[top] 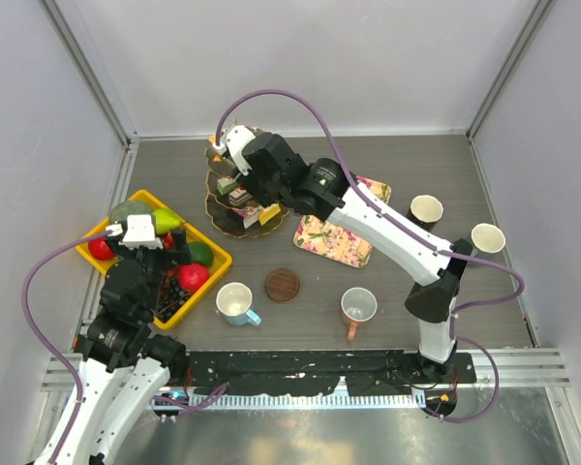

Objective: Serve the afternoon tea

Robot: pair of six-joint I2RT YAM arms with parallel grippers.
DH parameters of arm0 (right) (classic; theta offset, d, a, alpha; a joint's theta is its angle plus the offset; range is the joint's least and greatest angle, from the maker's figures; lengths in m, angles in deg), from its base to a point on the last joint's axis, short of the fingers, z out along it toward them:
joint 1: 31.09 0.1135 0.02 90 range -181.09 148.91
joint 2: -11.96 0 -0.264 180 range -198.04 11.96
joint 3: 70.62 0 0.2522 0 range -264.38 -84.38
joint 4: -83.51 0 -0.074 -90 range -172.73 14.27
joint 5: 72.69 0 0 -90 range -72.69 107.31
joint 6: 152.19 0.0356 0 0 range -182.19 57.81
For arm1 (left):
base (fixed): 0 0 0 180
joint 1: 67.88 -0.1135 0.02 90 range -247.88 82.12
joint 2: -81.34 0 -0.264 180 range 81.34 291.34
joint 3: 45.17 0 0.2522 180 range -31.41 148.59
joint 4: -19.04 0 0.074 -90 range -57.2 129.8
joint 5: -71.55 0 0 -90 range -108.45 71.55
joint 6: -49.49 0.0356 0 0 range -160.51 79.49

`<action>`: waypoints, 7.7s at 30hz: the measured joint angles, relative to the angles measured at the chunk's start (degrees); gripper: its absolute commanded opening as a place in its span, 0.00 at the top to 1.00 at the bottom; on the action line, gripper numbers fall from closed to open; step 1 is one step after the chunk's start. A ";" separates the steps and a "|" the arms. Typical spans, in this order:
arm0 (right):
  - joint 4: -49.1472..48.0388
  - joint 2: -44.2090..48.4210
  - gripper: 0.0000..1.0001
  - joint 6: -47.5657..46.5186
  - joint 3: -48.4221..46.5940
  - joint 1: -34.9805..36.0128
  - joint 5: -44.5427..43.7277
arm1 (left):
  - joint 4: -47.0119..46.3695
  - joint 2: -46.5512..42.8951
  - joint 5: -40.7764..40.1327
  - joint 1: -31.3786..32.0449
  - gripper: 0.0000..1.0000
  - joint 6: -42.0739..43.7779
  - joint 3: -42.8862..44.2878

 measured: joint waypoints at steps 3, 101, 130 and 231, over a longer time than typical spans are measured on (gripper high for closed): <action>-3.26 -1.20 0.60 -1.57 0.00 -0.07 -1.57 | 0.00 0.00 0.00 0.00 0.01 0.00 -0.02; -2.49 22.03 0.46 22.53 59.39 -31.67 5.75 | -0.02 0.35 0.59 0.00 0.01 -0.02 -0.02; -0.55 22.80 0.46 22.67 59.10 -26.43 7.45 | 0.00 0.79 0.94 0.00 0.01 -0.02 -0.02; 4.26 -4.26 0.48 -3.21 -1.29 -2.36 0.20 | -0.02 0.76 0.92 0.00 0.01 -0.02 -0.02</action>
